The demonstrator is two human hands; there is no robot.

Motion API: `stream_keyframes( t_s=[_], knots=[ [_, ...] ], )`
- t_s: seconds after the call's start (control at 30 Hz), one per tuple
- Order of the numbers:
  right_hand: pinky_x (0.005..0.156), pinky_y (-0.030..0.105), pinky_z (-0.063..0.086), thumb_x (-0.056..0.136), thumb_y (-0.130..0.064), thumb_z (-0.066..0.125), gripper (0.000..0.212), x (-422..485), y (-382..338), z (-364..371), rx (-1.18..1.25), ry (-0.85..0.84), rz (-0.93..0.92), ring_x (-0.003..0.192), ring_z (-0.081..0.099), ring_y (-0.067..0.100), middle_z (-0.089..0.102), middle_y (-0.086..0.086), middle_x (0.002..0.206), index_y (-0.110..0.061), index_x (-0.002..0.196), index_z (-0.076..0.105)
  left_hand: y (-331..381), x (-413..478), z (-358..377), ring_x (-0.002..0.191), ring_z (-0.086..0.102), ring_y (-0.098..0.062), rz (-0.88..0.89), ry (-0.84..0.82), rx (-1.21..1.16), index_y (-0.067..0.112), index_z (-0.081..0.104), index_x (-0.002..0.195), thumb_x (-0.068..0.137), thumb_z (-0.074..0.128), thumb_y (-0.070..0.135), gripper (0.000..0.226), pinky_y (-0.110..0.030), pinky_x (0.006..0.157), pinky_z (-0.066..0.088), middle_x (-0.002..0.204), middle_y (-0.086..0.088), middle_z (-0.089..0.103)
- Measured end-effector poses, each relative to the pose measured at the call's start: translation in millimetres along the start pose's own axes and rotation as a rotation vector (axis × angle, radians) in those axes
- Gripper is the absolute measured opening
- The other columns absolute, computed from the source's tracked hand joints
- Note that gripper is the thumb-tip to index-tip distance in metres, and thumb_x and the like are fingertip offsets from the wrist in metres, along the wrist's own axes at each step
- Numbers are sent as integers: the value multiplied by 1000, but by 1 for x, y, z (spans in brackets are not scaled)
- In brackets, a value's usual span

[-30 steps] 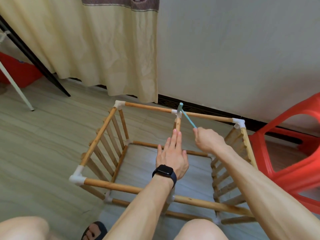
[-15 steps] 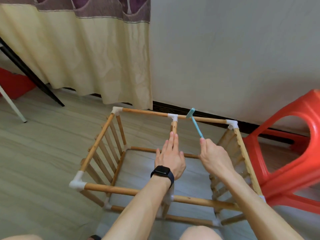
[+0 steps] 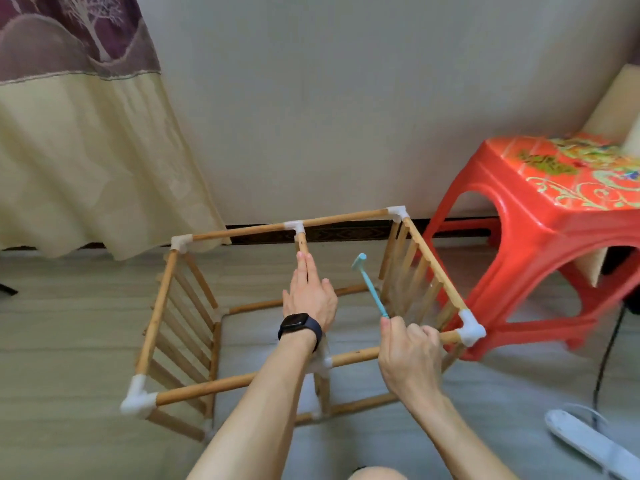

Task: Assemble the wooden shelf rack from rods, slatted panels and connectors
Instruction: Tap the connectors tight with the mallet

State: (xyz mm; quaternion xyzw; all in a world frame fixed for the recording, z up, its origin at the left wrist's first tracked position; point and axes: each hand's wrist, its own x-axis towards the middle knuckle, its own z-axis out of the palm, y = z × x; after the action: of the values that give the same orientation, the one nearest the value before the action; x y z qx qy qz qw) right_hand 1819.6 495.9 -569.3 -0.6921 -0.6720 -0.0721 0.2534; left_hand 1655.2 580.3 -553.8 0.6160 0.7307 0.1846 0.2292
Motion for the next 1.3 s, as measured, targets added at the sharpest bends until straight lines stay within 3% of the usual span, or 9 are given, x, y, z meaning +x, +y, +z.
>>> stream_keyframes(
  t_s=[0.27,0.37,0.6,0.73,0.83,0.9,1.07,1.17,1.3],
  knots=[
    [67,39,38,104,-35,28,43,20,8,9,13,-79,3,52,54,28,55,1,51,-18,71,51,6,21,-12,154,9,-22,39,-140,89,23,-8,160,106,31,42,69,-55,122,12,166,5,-17],
    [69,40,39,104,-36,25,44,17,9,5,16,-109,-12,53,54,27,55,1,53,-18,74,51,-8,8,-31,154,11,-24,109,-184,115,24,0,161,106,27,46,65,-56,122,14,168,2,-9],
    [77,40,35,99,-45,6,53,21,8,-9,193,-244,-53,76,58,21,61,-6,76,-20,85,51,-98,-81,-92,151,18,-22,15,288,77,22,29,157,105,39,38,55,-48,123,16,166,-1,17],
    [64,40,42,107,-36,23,41,15,-34,-33,516,-323,-142,69,54,18,55,1,72,-19,79,47,-153,-127,-103,145,26,-32,-349,540,-283,15,33,154,103,48,28,55,-46,117,24,161,-13,24],
    [60,42,43,106,-39,25,37,10,-74,-44,581,-505,-248,60,54,18,55,1,65,-21,81,45,-172,-148,-90,117,53,-38,-466,410,-527,19,31,154,105,43,33,52,-40,92,42,138,-18,53],
    [56,37,43,105,-43,25,36,6,-100,-44,540,-602,-355,55,54,16,54,0,61,-23,83,44,-179,-160,-85,97,57,-33,-437,345,-528,27,31,152,105,41,39,50,-36,79,42,122,-12,62],
    [58,42,44,106,-45,26,37,-7,-139,-40,432,-701,-519,56,54,19,54,1,59,-24,80,41,-181,-169,-82,102,60,-25,-286,186,-398,39,29,151,103,37,53,51,-35,82,47,113,4,59],
    [54,38,41,105,-47,27,39,-24,-139,-34,433,-743,-575,54,51,19,52,1,59,-23,80,45,-181,-173,-78,109,62,-28,-252,189,-385,43,25,151,100,34,60,55,-36,81,47,118,3,63],
    [60,47,47,105,-45,31,41,-36,-131,-27,412,-771,-546,58,53,19,55,1,63,-20,82,52,-185,-174,-69,95,62,-23,-259,171,-399,46,23,148,100,33,62,53,-36,75,46,114,2,65]
  ],
)
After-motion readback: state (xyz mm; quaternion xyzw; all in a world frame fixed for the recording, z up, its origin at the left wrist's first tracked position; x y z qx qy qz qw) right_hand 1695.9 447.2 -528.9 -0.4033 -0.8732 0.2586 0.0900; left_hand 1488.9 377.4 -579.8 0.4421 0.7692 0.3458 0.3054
